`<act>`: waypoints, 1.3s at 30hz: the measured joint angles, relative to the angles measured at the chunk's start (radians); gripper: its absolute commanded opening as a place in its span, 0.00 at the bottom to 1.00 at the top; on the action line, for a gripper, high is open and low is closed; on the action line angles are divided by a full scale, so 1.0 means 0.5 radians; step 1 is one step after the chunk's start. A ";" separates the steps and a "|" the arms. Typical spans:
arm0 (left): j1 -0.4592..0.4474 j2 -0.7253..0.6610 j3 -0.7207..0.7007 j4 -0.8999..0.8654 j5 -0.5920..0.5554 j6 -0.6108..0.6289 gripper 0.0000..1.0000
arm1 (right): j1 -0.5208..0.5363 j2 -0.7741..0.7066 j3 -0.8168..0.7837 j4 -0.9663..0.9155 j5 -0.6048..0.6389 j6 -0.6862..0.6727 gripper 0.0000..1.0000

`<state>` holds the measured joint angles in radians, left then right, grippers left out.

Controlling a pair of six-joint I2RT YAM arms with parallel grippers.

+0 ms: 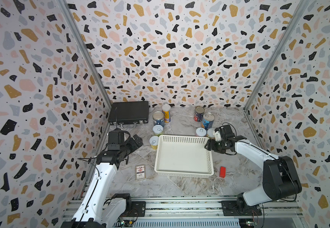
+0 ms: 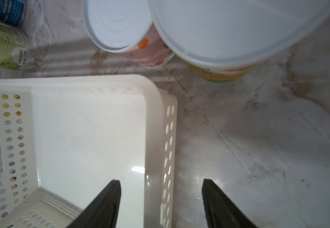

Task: Put the canned food in the basket
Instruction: Move the basket to the center of the board.

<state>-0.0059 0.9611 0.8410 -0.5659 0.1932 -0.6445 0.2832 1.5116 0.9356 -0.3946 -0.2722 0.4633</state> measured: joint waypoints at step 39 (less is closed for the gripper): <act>0.000 0.040 0.021 -0.010 -0.001 0.001 1.00 | 0.137 -0.344 -0.143 -0.190 0.111 0.103 0.06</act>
<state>-0.0059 0.9810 0.8516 -0.5709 0.1928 -0.6441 0.3519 1.3396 0.8639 -0.4896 -0.2169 0.5148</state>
